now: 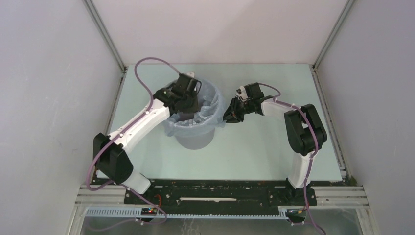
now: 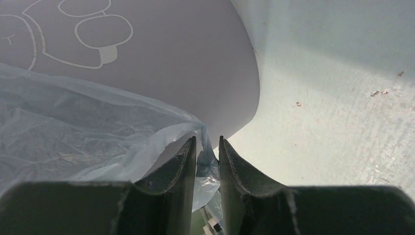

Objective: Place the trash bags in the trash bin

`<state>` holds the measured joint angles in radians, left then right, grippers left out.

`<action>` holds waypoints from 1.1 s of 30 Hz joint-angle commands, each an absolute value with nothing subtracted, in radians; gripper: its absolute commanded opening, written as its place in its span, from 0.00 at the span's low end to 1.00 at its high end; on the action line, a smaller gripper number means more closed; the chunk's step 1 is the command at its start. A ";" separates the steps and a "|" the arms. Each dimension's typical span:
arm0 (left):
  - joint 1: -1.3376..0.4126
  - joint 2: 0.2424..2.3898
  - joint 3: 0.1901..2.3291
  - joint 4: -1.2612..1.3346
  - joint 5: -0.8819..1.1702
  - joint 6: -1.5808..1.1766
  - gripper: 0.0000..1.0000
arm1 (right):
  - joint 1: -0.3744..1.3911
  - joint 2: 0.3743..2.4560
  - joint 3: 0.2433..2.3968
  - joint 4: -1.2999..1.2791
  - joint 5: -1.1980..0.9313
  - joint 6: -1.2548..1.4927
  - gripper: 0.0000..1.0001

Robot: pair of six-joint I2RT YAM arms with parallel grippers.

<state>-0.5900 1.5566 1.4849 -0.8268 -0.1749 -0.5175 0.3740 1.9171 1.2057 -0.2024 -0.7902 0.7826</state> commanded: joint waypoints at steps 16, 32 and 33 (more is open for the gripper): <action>-0.600 1.580 0.997 -0.215 -0.314 -0.541 0.27 | 0.384 1.905 1.238 -0.195 -0.779 0.795 0.33; -0.600 1.630 1.069 -0.313 -0.321 -0.484 0.43 | 0.367 1.896 1.237 -0.238 -0.757 0.754 0.50; -0.600 1.622 1.111 -0.359 -0.299 -0.483 0.46 | 0.361 1.894 1.236 -0.242 -0.759 0.753 0.51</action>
<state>-0.6029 1.6337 1.0203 -0.2817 -0.3367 -0.5106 0.3733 1.9175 1.2057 -0.2249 -0.7666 0.7818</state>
